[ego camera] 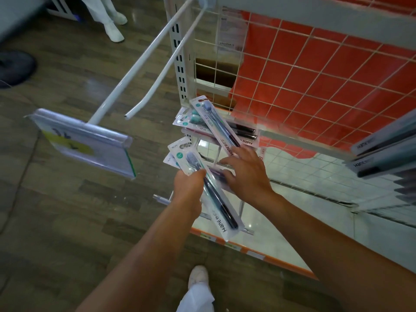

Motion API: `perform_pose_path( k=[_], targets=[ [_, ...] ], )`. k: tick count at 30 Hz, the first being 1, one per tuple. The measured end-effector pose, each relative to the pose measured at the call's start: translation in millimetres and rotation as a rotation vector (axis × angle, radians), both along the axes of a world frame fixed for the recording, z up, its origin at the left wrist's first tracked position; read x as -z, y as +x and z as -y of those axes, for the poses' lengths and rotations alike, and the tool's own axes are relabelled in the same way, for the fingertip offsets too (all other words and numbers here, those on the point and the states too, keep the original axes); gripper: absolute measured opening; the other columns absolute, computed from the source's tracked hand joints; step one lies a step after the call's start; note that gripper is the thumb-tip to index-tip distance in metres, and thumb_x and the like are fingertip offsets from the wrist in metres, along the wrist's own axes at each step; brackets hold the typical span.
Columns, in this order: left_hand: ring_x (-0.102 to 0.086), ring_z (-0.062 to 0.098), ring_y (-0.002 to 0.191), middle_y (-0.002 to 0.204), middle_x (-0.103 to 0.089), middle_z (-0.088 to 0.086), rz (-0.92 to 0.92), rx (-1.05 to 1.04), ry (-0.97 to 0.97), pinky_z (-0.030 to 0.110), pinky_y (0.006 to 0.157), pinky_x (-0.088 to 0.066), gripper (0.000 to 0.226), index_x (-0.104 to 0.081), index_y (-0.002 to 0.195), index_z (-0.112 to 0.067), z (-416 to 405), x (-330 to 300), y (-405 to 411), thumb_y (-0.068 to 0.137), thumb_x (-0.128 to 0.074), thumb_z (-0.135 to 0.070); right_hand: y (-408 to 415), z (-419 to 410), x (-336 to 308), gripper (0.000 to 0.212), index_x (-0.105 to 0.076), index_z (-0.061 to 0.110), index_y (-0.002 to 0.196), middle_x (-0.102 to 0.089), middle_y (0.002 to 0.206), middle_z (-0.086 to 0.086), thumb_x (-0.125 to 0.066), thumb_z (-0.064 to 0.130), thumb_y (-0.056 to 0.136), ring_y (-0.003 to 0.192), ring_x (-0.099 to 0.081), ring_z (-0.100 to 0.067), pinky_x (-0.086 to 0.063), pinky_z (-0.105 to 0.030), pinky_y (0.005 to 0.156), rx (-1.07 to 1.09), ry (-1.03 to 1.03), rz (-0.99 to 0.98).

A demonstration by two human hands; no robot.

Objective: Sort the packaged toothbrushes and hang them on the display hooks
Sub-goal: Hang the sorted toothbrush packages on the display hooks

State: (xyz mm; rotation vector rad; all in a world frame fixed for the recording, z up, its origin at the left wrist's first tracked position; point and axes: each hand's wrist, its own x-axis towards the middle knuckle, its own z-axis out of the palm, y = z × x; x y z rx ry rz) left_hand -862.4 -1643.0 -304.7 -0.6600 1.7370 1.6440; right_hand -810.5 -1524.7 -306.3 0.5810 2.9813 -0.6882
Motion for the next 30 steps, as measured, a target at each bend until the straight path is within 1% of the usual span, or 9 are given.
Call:
perform_pose_path(
  k=[3, 7, 10, 12, 17, 19, 22, 25, 30],
  targets=[
    [-0.060, 0.025, 0.096, 0.104, -0.064, 0.007, -0.023, 0.039, -0.020, 0.037, 0.074, -0.049, 0.029, -0.055, 0.119, -0.016, 4.8, -3.8, 12.3, 0.091, -0.058, -0.011, 11.6, 9.1, -3.1, 0.032, -0.058, 0.022, 0.126, -0.047, 0.140, 0.002, -0.049, 0.033, 0.096, 0.135, -0.031, -0.019, -0.024, -0.035, 0.111, -0.002, -0.071, 0.047],
    [-0.062, 0.029, 0.100, 0.106, -0.068, 0.008, -0.063, 0.141, 0.025, 0.049, 0.091, -0.050, 0.020, -0.062, 0.105, -0.021, 11.6, -15.0, 28.6, 0.088, -0.061, -0.010, 35.5, 19.8, -19.5, 0.033, -0.052, 0.020, 0.129, -0.061, 0.119, -0.002, -0.047, 0.030, 0.097, 0.105, -0.056, -0.017, -0.044, -0.030, 0.087, 0.074, -0.411, 0.063],
    [-0.064, 0.030, 0.103, 0.107, -0.070, 0.008, -0.104, 0.235, 0.067, 0.053, 0.095, -0.048, 0.022, -0.064, 0.108, -0.020, 15.4, -26.5, 43.1, 0.088, -0.063, -0.012, 59.9, 20.8, -35.8, 0.024, -0.057, 0.026, 0.119, -0.063, 0.107, 0.007, -0.047, 0.031, 0.098, 0.089, -0.058, -0.005, -0.043, -0.020, 0.073, 0.174, -0.607, -0.003],
    [-0.065, 0.031, 0.102, 0.104, -0.072, 0.009, -0.127, 0.265, 0.110, 0.055, 0.095, -0.048, 0.021, -0.065, 0.108, -0.017, 14.1, -37.6, 54.8, 0.088, -0.064, -0.012, 75.4, 18.6, -45.8, 0.021, -0.061, 0.030, 0.114, -0.064, 0.104, 0.010, -0.049, 0.027, 0.097, 0.089, -0.060, -0.005, -0.044, -0.020, 0.073, 0.262, -0.668, -0.063],
    [-0.069, 0.029, 0.095, 0.100, -0.074, 0.011, -0.224, 0.286, 0.272, 0.047, 0.088, -0.055, 0.016, -0.068, 0.104, -0.014, -3.6, -79.8, 88.0, 0.093, -0.057, -0.009, 113.3, 10.5, -82.4, 0.015, -0.062, 0.031, 0.105, -0.068, 0.104, 0.006, -0.054, 0.024, 0.095, 0.093, -0.064, -0.014, -0.054, -0.038, 0.086, 0.514, -0.834, -0.198],
    [-0.070, 0.024, 0.084, 0.098, -0.074, 0.011, -0.251, 0.284, 0.326, 0.040, 0.075, -0.059, 0.018, -0.067, 0.107, -0.011, -11.5, -97.9, 99.4, 0.095, -0.055, -0.010, 128.2, 6.2, -103.8, 0.013, -0.061, 0.032, 0.098, -0.069, 0.098, 0.005, -0.054, 0.021, 0.095, 0.090, -0.066, -0.014, -0.055, -0.038, 0.084, 0.548, -0.878, -0.277],
    [-0.070, 0.015, 0.070, 0.091, -0.073, 0.007, -0.291, 0.301, 0.392, 0.029, 0.058, -0.056, 0.020, -0.067, 0.108, -0.010, -21.1, -130.1, 116.5, 0.097, -0.050, -0.010, 150.0, 1.2, -139.3, 0.016, -0.059, 0.028, 0.103, -0.068, 0.099, 0.002, -0.051, 0.016, 0.096, 0.089, -0.065, -0.012, -0.056, -0.033, 0.081, 0.529, -0.888, -0.371],
    [-0.072, 0.018, 0.081, 0.098, -0.074, 0.009, -0.327, 0.313, 0.461, 0.031, 0.064, -0.059, 0.020, -0.067, 0.107, -0.011, -26.0, -167.9, 133.8, 0.098, -0.048, -0.010, 174.0, -0.3, -175.7, 0.021, -0.058, 0.030, 0.101, -0.067, 0.100, 0.005, -0.052, 0.011, 0.095, 0.090, -0.064, -0.007, -0.053, -0.021, 0.074, 0.475, -0.929, -0.453],
    [-0.071, 0.024, 0.096, 0.107, -0.073, 0.010, -0.399, 0.332, 0.548, 0.032, 0.072, -0.059, 0.025, -0.064, 0.116, -0.013, -31.4, -225.0, 152.3, 0.097, -0.049, -0.010, 196.6, -0.8, -223.7, 0.035, -0.051, 0.028, 0.112, -0.062, 0.105, 0.007, -0.065, 0.009, 0.086, 0.097, -0.062, -0.006, -0.054, -0.025, 0.082, 0.428, -0.897, -0.502]
  ],
)
